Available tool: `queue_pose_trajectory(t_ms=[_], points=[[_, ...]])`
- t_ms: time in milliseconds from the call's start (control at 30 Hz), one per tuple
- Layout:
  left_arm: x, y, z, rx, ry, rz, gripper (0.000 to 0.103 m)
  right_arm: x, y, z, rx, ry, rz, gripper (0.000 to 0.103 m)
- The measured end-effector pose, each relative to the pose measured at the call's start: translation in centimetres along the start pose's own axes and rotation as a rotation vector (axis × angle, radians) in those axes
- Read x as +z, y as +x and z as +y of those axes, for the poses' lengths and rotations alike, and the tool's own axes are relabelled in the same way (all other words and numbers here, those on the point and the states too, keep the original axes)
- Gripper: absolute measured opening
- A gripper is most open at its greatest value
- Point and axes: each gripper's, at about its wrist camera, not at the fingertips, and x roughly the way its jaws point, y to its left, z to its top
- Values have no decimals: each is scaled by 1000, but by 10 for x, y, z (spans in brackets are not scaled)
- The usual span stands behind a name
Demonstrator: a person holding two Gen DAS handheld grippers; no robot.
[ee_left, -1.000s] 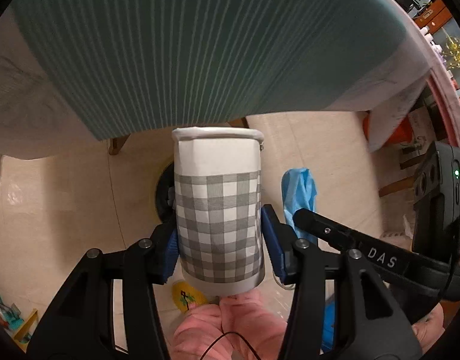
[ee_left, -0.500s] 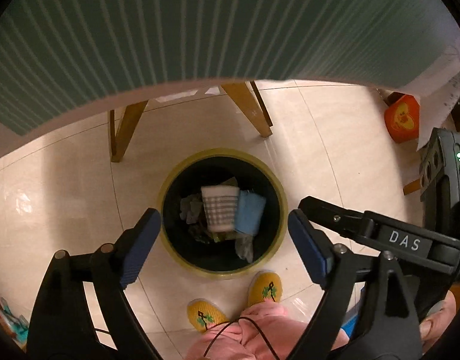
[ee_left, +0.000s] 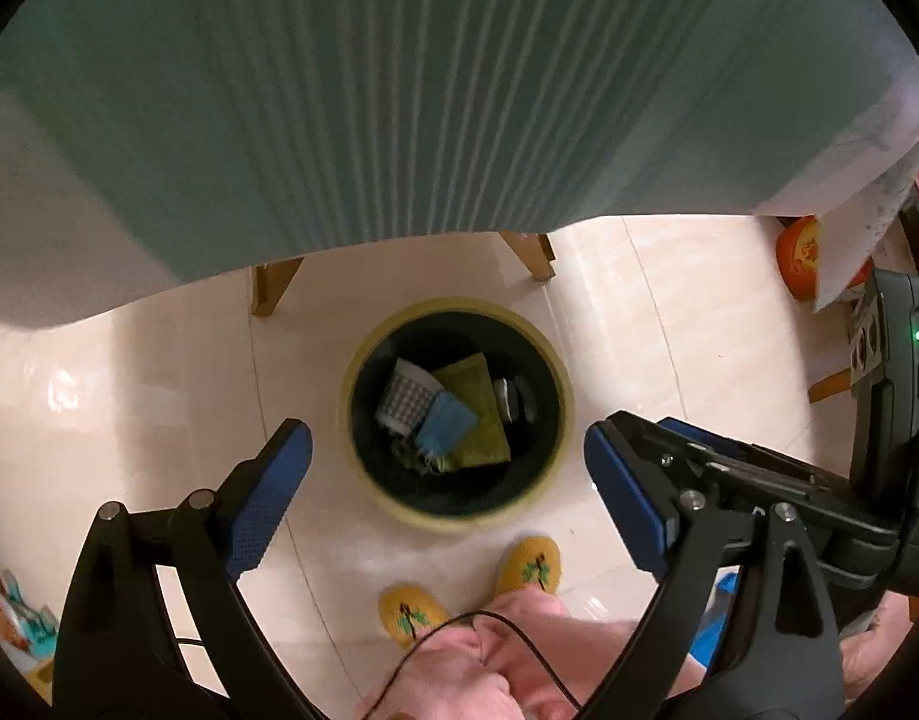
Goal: Collect trash
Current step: 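Raise both tools back toward the table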
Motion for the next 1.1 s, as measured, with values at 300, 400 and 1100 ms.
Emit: queue_pose_trajectory(t_ms=[300,400,1100], points=[[-7,-139,-29,-10,-15,-3,91,-10,-134,68,-45,-192,-34,58],[-1,-187,-39,-14,-20,-40,91,-6,-181,89,-64,-269,-78,58],[101,-416,-80,59,-34,-425,91,62,-373,211,-5,-614,-391,58]])
